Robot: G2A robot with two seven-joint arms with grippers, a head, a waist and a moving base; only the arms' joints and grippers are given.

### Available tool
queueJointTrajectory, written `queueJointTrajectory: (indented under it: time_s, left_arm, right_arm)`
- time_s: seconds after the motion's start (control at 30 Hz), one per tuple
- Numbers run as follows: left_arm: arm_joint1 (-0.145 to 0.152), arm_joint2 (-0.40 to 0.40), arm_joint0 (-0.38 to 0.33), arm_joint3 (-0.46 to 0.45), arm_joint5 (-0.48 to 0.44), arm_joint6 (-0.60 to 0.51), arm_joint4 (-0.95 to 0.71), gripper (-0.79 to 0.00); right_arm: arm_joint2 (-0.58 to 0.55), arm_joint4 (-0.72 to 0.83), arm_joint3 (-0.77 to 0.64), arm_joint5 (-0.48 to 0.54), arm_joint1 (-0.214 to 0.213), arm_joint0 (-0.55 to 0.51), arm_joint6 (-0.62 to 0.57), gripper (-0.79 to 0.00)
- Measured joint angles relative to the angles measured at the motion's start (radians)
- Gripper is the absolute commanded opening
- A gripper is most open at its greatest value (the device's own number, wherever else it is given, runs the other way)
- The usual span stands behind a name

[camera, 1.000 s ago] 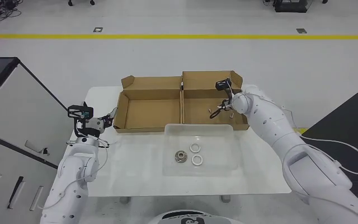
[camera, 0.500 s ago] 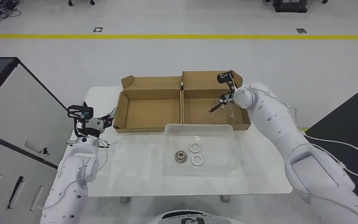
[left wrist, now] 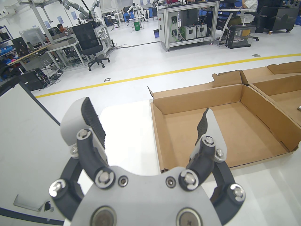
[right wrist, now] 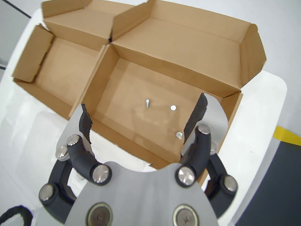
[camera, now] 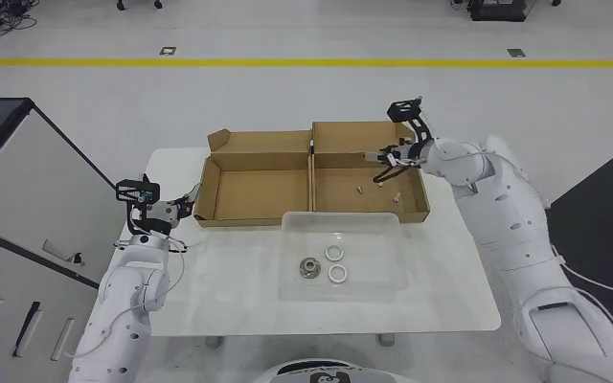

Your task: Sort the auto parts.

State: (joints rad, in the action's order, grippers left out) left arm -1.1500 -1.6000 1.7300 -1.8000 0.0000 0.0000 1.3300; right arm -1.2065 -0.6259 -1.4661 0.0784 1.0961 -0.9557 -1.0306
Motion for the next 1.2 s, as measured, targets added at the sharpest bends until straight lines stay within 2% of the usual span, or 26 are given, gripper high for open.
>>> queueJointTrajectory:
  time_s: [0.13, 0.27, 0.57, 0.87, 1.0, 1.2]
  left_arm:
    - [0.000, 0.000, 0.000, 0.000, 0.000, 0.000, 0.000, 0.000]
    - [0.000, 0.000, 0.000, 0.000, 0.000, 0.000, 0.000, 0.000]
    - [0.000, 0.000, 0.000, 0.000, 0.000, 0.000, 0.000, 0.000]
    - [0.000, 0.000, 0.000, 0.000, 0.000, 0.000, 0.000, 0.000]
    - [0.000, 0.000, 0.000, 0.000, 0.000, 0.000, 0.000, 0.000]
    - [0.000, 0.000, 0.000, 0.000, 0.000, 0.000, 0.000, 0.000]
  right_arm:
    - [-0.119, 0.139, -0.168, 0.018, -0.021, -0.099, -0.069, 0.000]
    - [-0.248, 0.382, -0.272, 0.012, -0.036, -0.185, -0.161, 0.000]
    - [-0.499, 0.752, -0.327, -0.045, -0.067, -0.329, -0.322, 0.000]
    - [-0.688, 0.951, -0.306, -0.059, -0.088, -0.437, -0.398, 0.000]
    - [-0.719, 1.029, -0.298, -0.061, -0.092, -0.462, -0.416, 0.000]
    - [-0.719, 1.031, -0.298, -0.062, -0.092, -0.462, -0.415, 0.000]
